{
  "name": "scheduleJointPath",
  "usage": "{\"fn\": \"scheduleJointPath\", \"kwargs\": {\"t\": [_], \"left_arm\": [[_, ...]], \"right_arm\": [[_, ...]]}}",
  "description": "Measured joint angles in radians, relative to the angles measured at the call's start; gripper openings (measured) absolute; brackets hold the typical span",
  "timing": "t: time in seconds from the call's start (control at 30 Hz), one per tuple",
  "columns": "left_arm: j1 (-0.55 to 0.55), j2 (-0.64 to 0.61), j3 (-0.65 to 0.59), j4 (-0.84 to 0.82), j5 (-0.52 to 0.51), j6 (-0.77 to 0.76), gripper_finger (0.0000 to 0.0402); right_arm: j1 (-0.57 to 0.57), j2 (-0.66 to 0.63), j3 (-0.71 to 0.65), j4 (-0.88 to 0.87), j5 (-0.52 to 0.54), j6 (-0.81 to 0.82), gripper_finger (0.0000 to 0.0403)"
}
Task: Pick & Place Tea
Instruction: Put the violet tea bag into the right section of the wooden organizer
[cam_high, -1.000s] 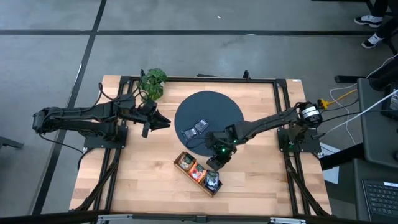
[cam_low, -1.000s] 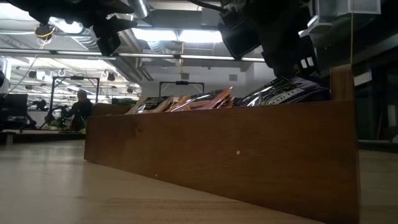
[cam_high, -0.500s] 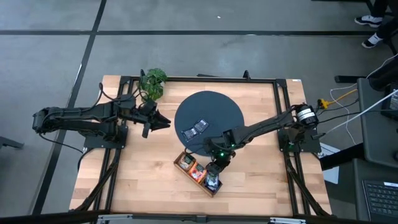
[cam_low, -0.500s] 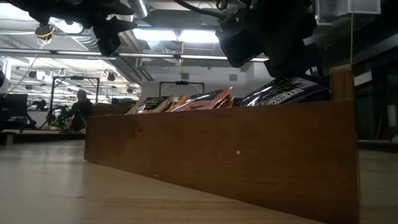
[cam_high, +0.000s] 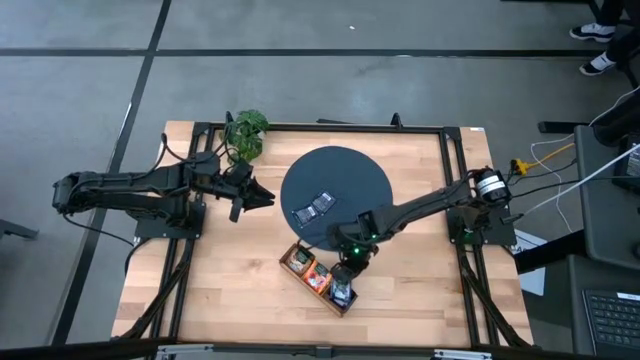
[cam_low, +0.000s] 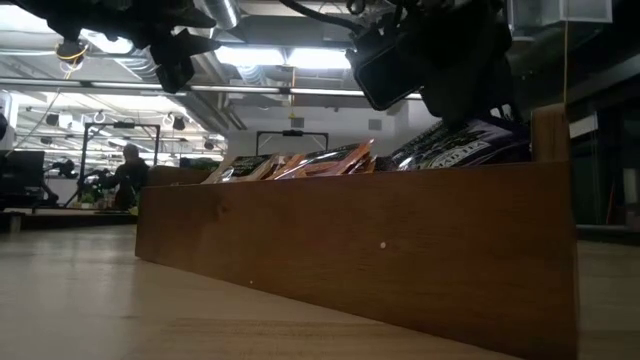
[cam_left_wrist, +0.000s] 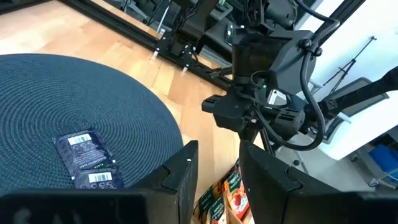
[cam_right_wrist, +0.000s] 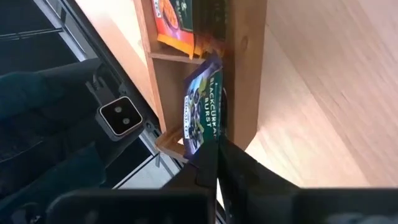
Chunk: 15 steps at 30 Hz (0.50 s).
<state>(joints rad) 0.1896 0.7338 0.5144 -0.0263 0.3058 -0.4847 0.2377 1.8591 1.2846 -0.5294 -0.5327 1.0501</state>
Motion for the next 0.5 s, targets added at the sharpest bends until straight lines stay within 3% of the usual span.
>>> {"fn": "scheduleJointPath", "kwargs": {"t": [0.17, 0.5], "left_arm": [[0.0, 0.0, 0.0, 0.0, 0.003, 0.0, 0.0114], [0.0, 0.0, 0.0, 0.0, 0.01, 0.0, 0.0114]], "right_arm": [[0.018, 0.0, 0.0, -0.001, 0.02, 0.022, 0.0011], [0.063, -0.056, 0.0, -0.009, 0.173, 0.118, 0.0004]]}}
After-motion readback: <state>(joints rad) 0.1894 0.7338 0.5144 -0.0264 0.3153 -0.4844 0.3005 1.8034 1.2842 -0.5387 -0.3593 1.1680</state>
